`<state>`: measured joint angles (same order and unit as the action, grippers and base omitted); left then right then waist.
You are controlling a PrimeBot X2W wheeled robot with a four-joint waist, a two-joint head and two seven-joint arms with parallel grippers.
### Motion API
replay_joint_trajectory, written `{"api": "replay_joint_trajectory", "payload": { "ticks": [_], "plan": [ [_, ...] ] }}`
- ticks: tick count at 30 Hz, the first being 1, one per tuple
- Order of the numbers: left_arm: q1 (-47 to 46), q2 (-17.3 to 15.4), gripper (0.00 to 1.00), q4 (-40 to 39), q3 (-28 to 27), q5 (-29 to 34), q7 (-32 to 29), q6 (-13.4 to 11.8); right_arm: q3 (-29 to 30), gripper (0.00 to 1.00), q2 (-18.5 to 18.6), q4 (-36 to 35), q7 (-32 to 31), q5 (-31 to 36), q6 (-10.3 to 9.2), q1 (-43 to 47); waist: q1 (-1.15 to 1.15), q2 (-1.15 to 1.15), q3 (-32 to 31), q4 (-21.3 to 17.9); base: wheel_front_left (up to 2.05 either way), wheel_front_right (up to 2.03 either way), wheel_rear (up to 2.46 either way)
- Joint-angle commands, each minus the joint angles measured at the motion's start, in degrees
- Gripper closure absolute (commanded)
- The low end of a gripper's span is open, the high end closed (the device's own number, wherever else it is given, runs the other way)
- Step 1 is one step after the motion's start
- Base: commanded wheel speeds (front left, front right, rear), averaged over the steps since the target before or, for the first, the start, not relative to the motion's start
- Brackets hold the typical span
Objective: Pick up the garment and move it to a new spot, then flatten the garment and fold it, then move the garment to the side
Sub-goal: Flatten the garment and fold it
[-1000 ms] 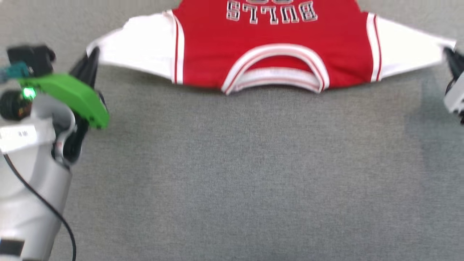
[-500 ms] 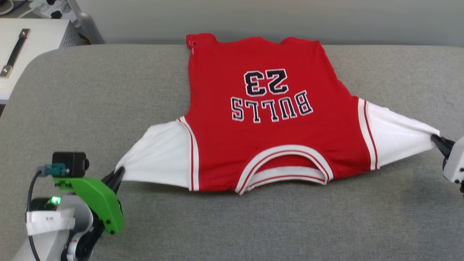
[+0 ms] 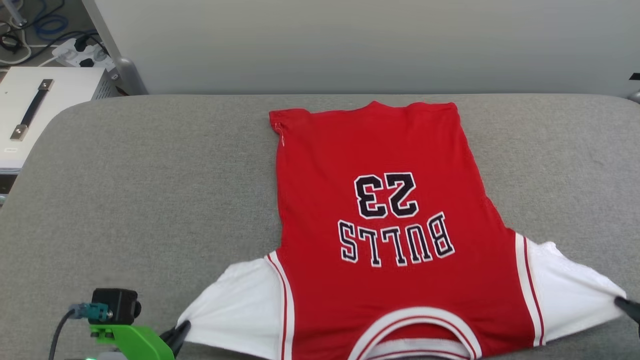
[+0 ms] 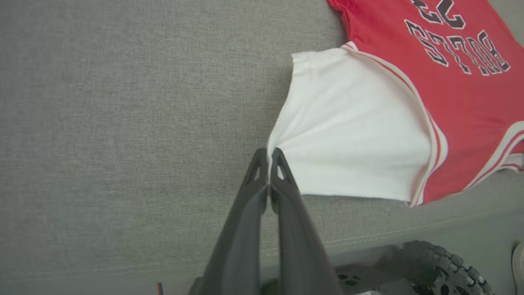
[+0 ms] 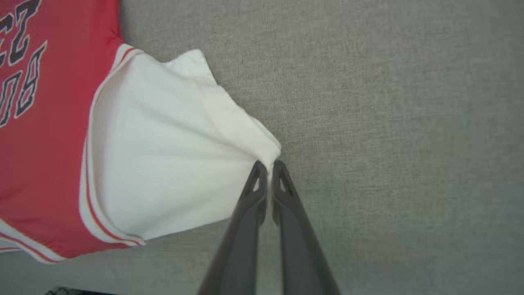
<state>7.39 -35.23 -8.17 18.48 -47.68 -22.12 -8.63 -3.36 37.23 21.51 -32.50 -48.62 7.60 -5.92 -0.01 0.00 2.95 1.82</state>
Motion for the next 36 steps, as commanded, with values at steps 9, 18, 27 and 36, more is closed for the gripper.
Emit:
{"api": "replay_joint_trajectory", "payload": {
  "ticks": [9, 18, 27, 36],
  "plan": [
    [0.94, -0.14, 1.00, -2.97, 0.77, -1.16, -2.26, -1.52, 10.86, 1.00, -5.42, -11.17, -8.99, 7.27, -0.11, 6.05, 0.01, 0.00, 1.65, -0.28, 0.00, 0.00, 0.00],
    [-2.02, -0.58, 1.00, -9.08, 3.51, -0.02, -7.04, -2.57, 15.87, 0.00, -8.52, -21.35, -16.82, 12.15, -0.11, 3.95, 0.01, 0.00, 7.90, 1.56, 0.00, 0.00, 0.00],
    [-4.85, -2.16, 1.00, -16.95, 6.40, 3.28, -12.52, -4.83, 15.82, 0.00, -9.13, -28.08, -26.07, 13.36, -0.11, -11.07, 0.01, 0.00, 17.68, 6.18, 0.00, 0.00, 0.00],
    [-8.74, -0.93, 1.00, -19.44, 9.14, 6.89, -13.54, -5.12, 13.69, 0.00, -8.00, -21.84, -34.23, 18.75, -0.11, -31.23, 0.01, 0.00, 26.37, 12.82, 0.00, 0.00, 0.00]
  ]
}}
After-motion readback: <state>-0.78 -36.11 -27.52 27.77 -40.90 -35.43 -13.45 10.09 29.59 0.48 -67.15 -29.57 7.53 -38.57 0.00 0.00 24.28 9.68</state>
